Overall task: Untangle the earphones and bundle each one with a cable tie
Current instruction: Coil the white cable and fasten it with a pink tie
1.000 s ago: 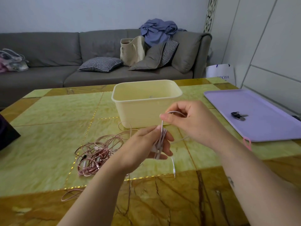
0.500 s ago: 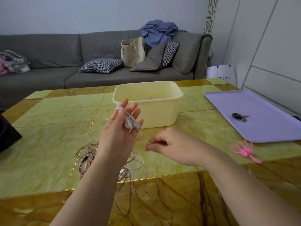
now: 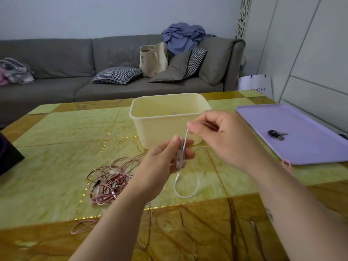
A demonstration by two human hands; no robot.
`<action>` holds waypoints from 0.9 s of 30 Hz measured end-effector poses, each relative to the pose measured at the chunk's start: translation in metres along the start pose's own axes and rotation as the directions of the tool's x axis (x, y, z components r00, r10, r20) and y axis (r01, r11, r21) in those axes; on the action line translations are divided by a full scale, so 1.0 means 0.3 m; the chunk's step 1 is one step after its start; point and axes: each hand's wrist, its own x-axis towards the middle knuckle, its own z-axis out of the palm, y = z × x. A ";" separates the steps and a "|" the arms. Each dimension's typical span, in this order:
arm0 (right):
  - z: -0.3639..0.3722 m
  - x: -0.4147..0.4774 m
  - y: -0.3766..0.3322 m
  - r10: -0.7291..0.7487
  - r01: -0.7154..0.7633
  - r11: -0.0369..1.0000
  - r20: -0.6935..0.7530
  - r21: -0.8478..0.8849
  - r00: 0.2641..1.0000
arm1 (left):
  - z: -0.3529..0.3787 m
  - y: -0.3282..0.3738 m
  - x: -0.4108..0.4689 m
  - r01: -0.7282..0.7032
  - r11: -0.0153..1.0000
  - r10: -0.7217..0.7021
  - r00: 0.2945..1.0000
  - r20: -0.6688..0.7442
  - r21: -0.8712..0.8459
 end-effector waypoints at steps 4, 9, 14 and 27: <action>-0.013 0.006 0.036 0.106 -0.100 0.991 -0.070 0.092 0.992 | 0.022 0.011 -0.015 0.077 0.997 -0.077 0.986 0.148 0.002; -0.009 0.005 0.027 0.105 -0.098 0.982 -0.032 0.164 0.994 | 0.004 -0.005 -0.016 0.093 0.996 -0.094 0.984 0.149 0.019; 0.011 -0.002 -0.006 0.031 -0.051 0.970 0.089 0.239 0.996 | 0.008 -0.017 -0.009 0.048 0.996 -0.060 0.985 0.161 0.080; -0.004 0.009 0.021 0.051 -0.026 0.971 -0.100 0.239 0.994 | 0.026 0.011 -0.020 0.133 0.987 -0.115 0.978 0.175 -0.089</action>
